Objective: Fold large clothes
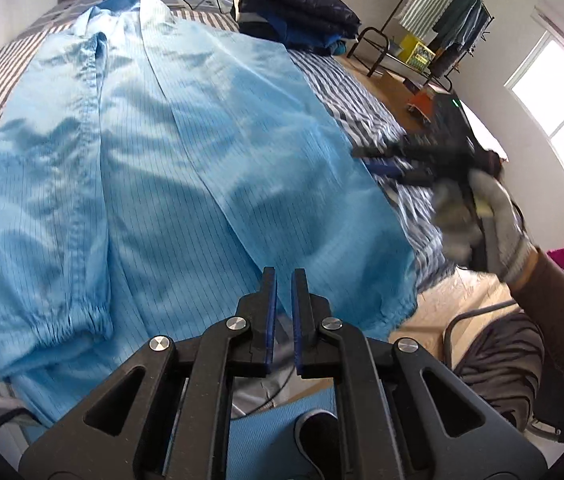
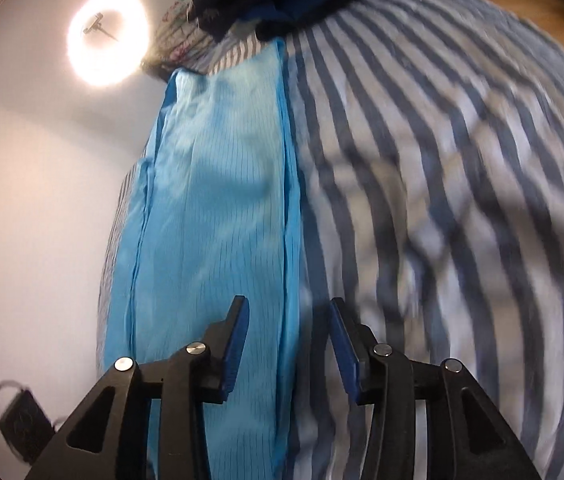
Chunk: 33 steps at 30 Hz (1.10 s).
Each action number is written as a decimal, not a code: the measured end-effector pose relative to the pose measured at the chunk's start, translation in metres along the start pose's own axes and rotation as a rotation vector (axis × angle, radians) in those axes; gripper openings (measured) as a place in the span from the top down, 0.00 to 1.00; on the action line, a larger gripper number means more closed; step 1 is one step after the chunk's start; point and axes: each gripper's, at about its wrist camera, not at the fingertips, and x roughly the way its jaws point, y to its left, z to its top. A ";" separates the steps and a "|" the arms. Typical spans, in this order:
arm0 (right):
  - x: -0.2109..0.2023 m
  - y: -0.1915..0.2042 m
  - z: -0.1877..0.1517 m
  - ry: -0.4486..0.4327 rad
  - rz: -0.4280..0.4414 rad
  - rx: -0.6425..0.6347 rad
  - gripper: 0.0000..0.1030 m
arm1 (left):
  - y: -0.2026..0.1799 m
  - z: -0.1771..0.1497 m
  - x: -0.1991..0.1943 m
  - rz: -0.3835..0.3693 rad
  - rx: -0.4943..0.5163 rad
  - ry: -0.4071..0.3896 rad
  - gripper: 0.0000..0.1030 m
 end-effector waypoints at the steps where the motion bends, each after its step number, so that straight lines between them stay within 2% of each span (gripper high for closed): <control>1: -0.004 -0.003 -0.009 0.012 0.021 0.013 0.58 | 0.001 0.005 0.003 -0.011 -0.003 -0.004 0.96; 5: -0.015 -0.015 -0.041 0.041 0.087 0.091 0.58 | -0.002 0.021 0.024 -0.022 0.004 -0.022 0.96; 7: -0.017 -0.016 -0.050 0.050 0.092 0.095 0.59 | 0.001 0.028 0.037 -0.020 -0.016 -0.020 0.96; 11: -0.018 -0.011 -0.062 0.046 0.110 0.093 0.64 | 0.003 0.028 0.069 0.000 -0.017 0.021 0.96; 13: -0.015 -0.002 -0.065 0.046 0.120 0.074 0.87 | 0.002 0.023 0.086 0.035 0.005 0.063 0.96; 16: -0.018 0.020 -0.069 0.025 0.038 -0.018 0.97 | 0.001 0.020 0.085 0.048 0.010 0.056 0.96; 18: -0.023 0.026 -0.069 0.003 0.024 -0.038 0.98 | -0.001 0.024 0.072 0.030 -0.007 0.008 0.96; 21: -0.028 0.030 -0.068 -0.029 -0.014 -0.048 1.00 | -0.003 0.031 0.065 0.040 -0.012 -0.052 0.96; 25: -0.030 0.045 -0.061 -0.064 -0.059 -0.094 1.00 | 0.001 0.033 0.086 0.028 -0.031 -0.006 0.96; 27: -0.027 0.060 -0.057 -0.078 -0.083 -0.125 1.00 | 0.000 0.030 0.101 0.046 -0.020 0.024 0.96; 29: -0.026 0.070 -0.057 -0.086 -0.104 -0.151 1.00 | -0.002 0.027 0.096 0.043 -0.012 0.015 0.96; 31: -0.026 0.076 -0.056 -0.092 -0.113 -0.164 1.00 | 0.000 0.027 0.085 0.007 -0.042 0.014 0.96; 33: -0.026 0.086 -0.056 -0.103 -0.137 -0.196 1.00 | 0.001 0.027 0.059 -0.011 -0.048 -0.026 0.96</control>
